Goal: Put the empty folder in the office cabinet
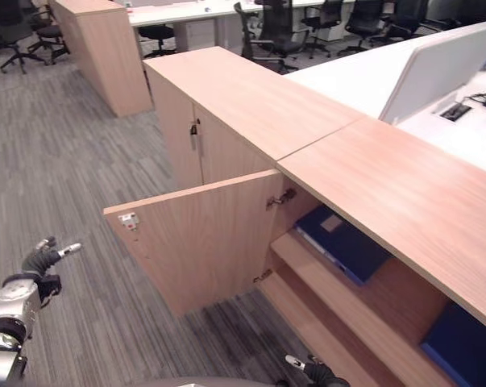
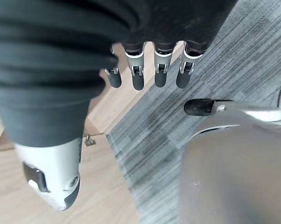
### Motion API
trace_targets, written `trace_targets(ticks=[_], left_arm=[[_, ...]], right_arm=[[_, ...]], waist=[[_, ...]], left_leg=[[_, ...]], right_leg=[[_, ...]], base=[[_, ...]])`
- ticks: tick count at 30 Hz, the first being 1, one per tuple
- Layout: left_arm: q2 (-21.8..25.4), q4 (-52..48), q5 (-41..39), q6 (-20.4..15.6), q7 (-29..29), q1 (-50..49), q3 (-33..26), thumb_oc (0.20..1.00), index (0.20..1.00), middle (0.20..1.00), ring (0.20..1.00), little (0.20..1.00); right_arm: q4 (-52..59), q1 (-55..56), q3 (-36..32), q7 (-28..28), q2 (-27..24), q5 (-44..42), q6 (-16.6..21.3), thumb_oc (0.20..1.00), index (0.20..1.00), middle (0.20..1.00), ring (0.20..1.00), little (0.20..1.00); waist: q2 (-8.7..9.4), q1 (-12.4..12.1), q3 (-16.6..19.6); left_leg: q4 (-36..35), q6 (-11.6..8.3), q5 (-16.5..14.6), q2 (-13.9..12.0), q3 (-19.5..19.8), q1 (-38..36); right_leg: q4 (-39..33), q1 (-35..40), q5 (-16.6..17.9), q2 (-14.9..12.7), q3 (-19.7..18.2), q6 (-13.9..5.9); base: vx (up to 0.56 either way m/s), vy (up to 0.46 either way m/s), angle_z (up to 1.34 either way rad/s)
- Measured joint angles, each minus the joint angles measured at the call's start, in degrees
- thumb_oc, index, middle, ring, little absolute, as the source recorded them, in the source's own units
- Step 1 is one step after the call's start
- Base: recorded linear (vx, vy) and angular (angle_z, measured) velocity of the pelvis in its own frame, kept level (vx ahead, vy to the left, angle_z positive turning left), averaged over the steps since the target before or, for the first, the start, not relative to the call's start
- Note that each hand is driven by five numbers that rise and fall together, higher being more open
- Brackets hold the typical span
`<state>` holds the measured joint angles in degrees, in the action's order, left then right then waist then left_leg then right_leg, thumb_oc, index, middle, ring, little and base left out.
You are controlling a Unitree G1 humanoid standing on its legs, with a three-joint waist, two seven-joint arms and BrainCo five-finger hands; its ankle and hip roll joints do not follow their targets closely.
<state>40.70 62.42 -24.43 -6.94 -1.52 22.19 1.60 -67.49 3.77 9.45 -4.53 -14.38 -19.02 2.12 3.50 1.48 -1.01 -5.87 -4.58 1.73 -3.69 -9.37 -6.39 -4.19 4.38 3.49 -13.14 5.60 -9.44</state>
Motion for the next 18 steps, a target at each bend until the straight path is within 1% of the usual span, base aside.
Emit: trace_targets(ticks=[2, 3, 4, 7, 10, 12, 13, 14, 16, 17, 18], left_arm=[[0.64, -0.04, -0.05, -0.2, -0.17, 0.96, 0.2, 1.0, 1.0, 1.0, 1.0, 1.0], [1.08, -0.02, -0.07, -0.18, -0.26, 1.29, 0.5, 1.0, 1.0, 1.0, 1.0, 1.0], [1.55, -0.01, -0.07, -0.15, -0.38, 1.42, 0.68, 1.0, 1.0, 1.0, 1.0, 1.0], [2.64, 0.01, -0.09, -0.1, -0.72, 3.96, 2.92, 1.0, 1.0, 1.0, 1.0, 1.0], [2.49, 0.04, -0.12, -0.09, -0.77, 5.79, 4.09, 1.0, 1.0, 1.0, 1.0, 1.0], [2.1, 0.06, -0.1, -0.1, -0.87, 6.29, 5.31, 1.0, 1.0, 1.0, 1.0, 1.0], [1.33, 0.07, -0.1, -0.1, -0.78, 6.7, 5.36, 1.0, 1.0, 1.0, 1.0, 1.0], [-0.12, 0.1, -0.15, -0.16, -0.49, 7.12, 5.41, 1.0, 1.0, 1.0, 1.0, 1.0], [-1.52, 0.22, -0.19, -0.18, -0.37, 7.25, 5.71, 1.0, 1.0, 1.0, 1.0, 1.0], [-3.06, 0.67, -0.23, -0.15, -0.35, 7.25, 6.46, 1.0, 1.0, 1.0, 1.0, 1.0], [-3.28, 0.74, -0.78, -0.15, -0.14, 7.29, 6.5, 1.0, 1.0, 1.0, 1.0, 1.0]], right_arm=[[-0.03, 0.43, 0.01, -0.13, -0.27, 0.0, -0.13, 1.0, 1.0, 1.0, 1.0, 1.0], [-0.04, 0.82, -0.03, -0.23, -0.29, 0.0, -0.14, 1.0, 1.0, 1.0, 1.0, 1.0], [-0.02, 0.95, -0.05, -0.35, -0.29, 0.0, -0.13, 1.0, 1.0, 1.0, 1.0, 1.0], [-0.02, 2.21, -0.12, -0.48, -0.36, 0.0, -0.15, 1.0, 1.0, 1.0, 1.0, 1.0], [0.01, 2.5, -0.13, -0.49, -0.37, -0.01, -0.16, 1.0, 1.0, 1.0, 1.0, 1.0], [0.01, 2.61, -0.13, -0.51, -0.37, -0.02, -0.19, 1.0, 1.0, 1.0, 1.0, 1.0], [0.0, 2.71, -0.15, -0.52, -0.37, -0.02, -0.16, 1.0, 1.0, 1.0, 1.0, 1.0], [-0.01, 3.2, -0.35, -0.51, -0.37, -0.03, -0.16, 1.0, 1.0, 1.0, 1.0, 1.0], [-0.03, 2.66, -0.36, -0.51, -0.37, -0.03, -0.16, 1.0, 1.0, 1.0, 1.0, 1.0], [0.01, 1.81, -0.35, -0.52, -0.37, -0.04, -0.15, 1.0, 1.0, 1.0, 1.0, 1.0], [0.01, 2.07, -0.36, -0.51, -0.36, -0.04, -0.14, 1.0, 1.0, 1.0, 1.0, 1.0]], waist=[[0.4, 0.13, 0.45], [0.93, 1.07, 0.89], [1.05, 1.38, 0.99], [2.44, 2.21, 1.71], [2.74, 2.9, 1.75], [2.49, 3.18, 1.63], [2.39, 3.69, 1.56], [2.71, 4.02, 1.66], [2.55, 4.12, 1.58], [2.42, 4.36, 1.32], [2.52, 4.71, 1.32]], left_leg=[[0.0, -0.12, -0.19, -0.18, -0.86, 0.02], [0.0, -0.34, -0.36, -0.18, -1.17, -0.21], [0.0, -0.35, -0.36, -0.21, -1.36, -0.22], [0.0, -0.3, -0.3, -0.31, -2.3, 0.02], [0.0, -0.3, -0.31, -0.28, -3.06, 0.28], [0.01, -0.02, -0.12, -0.38, -3.74, 0.31], [0.01, -0.04, -0.12, -0.46, -3.76, 0.34], [0.01, -0.05, -0.13, -0.49, -3.76, 0.43], [0.01, -0.03, -0.13, -0.52, -4.0, 0.57], [0.01, 0.0, -0.13, -0.55, -4.48, 0.64], [0.01, -0.01, -0.14, -0.56, -4.66, 0.61]], right_leg=[[0.12, -0.36, 0.0, -0.08, -0.51, -0.09], [0.14, -0.56, 0.04, -0.01, -0.84, -0.12], [0.26, -0.82, 0.04, 0.07, -1.1, -0.12], [0.86, -1.97, 0.16, 0.15, -2.07, -0.25], [1.03, -2.9, 0.44, 0.17, -3.05, -0.33], [1.01, -3.23, 0.58, 0.32, -3.41, -0.26], [0.98, -3.31, 0.66, 0.46, -3.43, -0.18], [1.2, -3.57, 0.81, 0.6, -3.49, -0.08], [1.57, -3.97, 0.87, 0.62, -3.51, -0.08], [1.6, -4.43, 1.13, 0.6, -3.58, -0.08], [1.56, -4.46, 1.15, 0.66, -3.66, -0.07]], base=[[0.04, 0.046, -0.22], [0.03, 0.058, -0.15], [0.03, 0.055, -0.18], [0.01, 0.051, -0.15], [0.01, 0.037, -0.16], [0.0, 0.04, -0.13], [-0.01, 0.035, -0.05], [0.0, 0.04, -0.02], [0.0, 0.032, -0.09], [0.0, 0.025, -0.16], [0.0, 0.023, -0.13]])
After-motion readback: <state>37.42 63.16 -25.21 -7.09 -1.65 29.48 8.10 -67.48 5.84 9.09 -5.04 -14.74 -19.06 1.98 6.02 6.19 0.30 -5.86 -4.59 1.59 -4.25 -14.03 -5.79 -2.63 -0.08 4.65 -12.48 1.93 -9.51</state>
